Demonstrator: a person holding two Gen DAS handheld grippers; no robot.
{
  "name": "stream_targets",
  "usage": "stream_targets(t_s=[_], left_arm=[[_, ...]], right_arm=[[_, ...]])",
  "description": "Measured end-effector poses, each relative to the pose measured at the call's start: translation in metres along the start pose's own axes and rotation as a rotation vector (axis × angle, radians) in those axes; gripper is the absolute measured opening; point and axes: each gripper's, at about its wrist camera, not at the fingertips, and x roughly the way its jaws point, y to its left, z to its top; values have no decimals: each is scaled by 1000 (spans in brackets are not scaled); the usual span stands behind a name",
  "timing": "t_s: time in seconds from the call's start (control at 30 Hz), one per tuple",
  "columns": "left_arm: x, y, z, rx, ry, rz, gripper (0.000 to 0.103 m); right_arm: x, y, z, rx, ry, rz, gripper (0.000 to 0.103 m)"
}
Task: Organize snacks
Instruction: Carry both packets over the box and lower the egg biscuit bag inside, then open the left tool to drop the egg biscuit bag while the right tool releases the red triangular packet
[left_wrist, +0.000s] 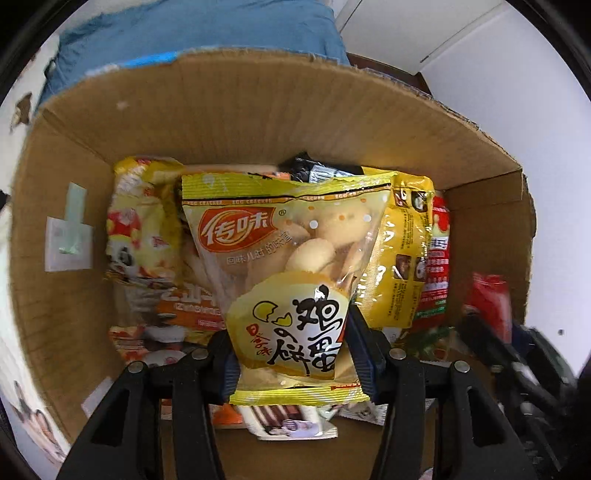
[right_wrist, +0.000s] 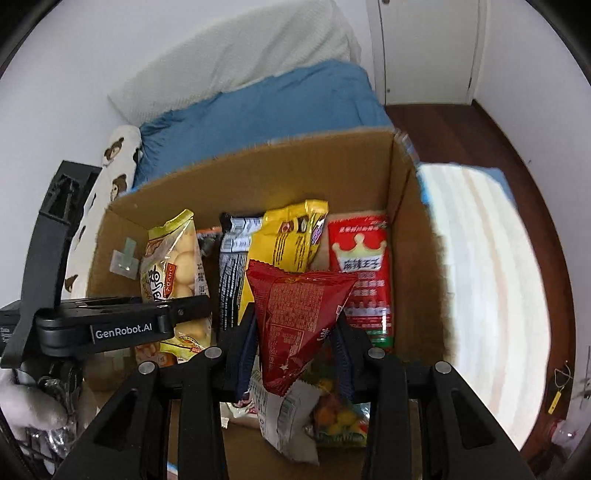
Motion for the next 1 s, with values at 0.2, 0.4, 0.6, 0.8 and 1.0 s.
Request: stream_targets(t_s=[0.2, 0.4, 0.6, 0.8, 1.0], left_arm=[[-15, 1, 2, 19, -48, 44, 93], [-40, 5, -3, 27, -98, 62, 94], [-68, 5, -30, 50, -173, 70, 94], [-87, 0, -70, 71, -258, 118, 94], [-106, -9, -115, 90, -354, 150, 94]], right_arm=[[11, 4, -1, 4, 36, -23, 95], [5, 9, -3, -10, 26, -49, 98], [-16, 13, -18, -21, 2, -89, 99], [-37, 11, -43, -20, -28, -115, 99], [-67, 10, -72, -32, -91, -138, 99]])
